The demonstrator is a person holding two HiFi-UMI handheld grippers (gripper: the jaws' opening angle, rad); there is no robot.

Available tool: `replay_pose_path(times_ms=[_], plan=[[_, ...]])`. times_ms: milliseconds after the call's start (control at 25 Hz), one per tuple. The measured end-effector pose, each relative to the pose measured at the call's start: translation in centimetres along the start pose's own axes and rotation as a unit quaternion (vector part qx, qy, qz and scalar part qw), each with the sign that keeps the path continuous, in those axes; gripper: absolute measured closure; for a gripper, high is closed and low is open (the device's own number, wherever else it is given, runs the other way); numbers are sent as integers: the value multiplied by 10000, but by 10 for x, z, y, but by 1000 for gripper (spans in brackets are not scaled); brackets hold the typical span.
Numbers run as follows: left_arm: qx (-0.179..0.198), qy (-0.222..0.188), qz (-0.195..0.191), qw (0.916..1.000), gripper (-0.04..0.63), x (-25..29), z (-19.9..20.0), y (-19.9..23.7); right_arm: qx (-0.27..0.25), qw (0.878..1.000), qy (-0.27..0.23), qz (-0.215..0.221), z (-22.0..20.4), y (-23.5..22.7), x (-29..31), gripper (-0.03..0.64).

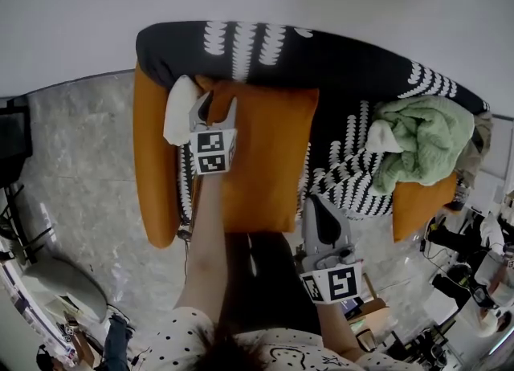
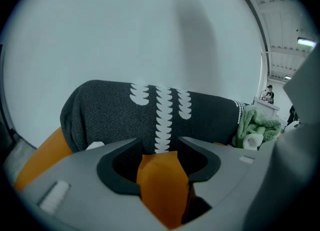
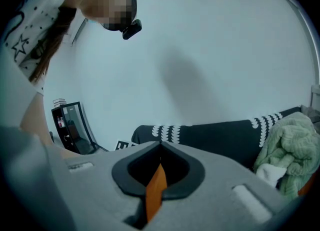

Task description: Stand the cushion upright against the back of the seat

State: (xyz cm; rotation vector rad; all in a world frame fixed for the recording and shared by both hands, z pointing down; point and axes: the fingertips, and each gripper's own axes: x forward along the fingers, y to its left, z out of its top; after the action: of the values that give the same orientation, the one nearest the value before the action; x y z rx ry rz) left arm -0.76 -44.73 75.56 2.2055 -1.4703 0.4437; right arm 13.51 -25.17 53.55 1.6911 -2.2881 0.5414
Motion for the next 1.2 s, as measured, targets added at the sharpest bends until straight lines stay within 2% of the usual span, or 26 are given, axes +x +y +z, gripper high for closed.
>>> replay_pose_path(times_ms=[280, 640, 720, 920, 1200], plan=[[-128, 440, 281, 9986, 358, 18, -26, 16, 79, 9998, 145, -61, -5, -8, 9, 618], [-526, 812, 127, 9952, 363, 36, -54, 20, 182, 9995, 242, -32, -8, -7, 24, 618], [-461, 856, 29, 9953, 393, 38, -57, 17, 196, 9995, 259, -43, -9, -6, 25, 618], [-180, 756, -55, 9970, 551, 34, -53, 11, 230, 9994, 259, -67, -8, -7, 24, 618], [-183, 627, -67, 9978, 581, 25, -43, 9, 198, 9994, 281, -100, -12, -8, 18, 618]])
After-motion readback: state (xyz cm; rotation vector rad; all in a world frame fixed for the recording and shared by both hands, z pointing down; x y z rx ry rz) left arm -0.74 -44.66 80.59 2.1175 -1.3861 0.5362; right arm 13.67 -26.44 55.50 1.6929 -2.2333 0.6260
